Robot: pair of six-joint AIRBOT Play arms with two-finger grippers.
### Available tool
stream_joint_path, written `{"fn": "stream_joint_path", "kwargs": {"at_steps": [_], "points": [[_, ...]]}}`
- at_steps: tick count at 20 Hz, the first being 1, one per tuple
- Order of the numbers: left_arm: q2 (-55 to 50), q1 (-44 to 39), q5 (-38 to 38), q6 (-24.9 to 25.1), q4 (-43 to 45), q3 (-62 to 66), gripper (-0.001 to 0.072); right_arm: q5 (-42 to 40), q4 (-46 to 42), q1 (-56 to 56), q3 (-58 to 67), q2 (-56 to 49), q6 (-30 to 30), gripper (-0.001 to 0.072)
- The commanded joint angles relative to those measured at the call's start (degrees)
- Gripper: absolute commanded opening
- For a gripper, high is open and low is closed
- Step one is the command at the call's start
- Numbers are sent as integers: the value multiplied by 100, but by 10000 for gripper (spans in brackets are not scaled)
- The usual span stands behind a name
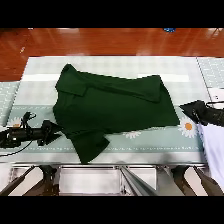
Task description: Fold the shirts.
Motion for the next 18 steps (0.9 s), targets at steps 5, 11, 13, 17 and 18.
{"fn": "stream_joint_path", "kwargs": {"at_steps": [5, 11, 13, 17, 18], "points": [[-363, -1307, 1091, -66, -459, -2, 248, -13, 531, -302, -9, 15, 179, 406], [-356, -1346, 975, 192, -566, 103, 20, 66, -1403, -1421, -61, -120, 903, 406], [-356, -1346, 966, 195, -566, 103, 20, 157, -1764, -1316, -251, -398, 1021, 406], [-356, -1346, 927, 197, -566, 101, 20, 138, -1797, -988, -264, -964, 968, 406], [-356, -1346, 944, 195, -566, 101, 20, 118, -1781, -944, -264, -1158, 949, 406]]}}
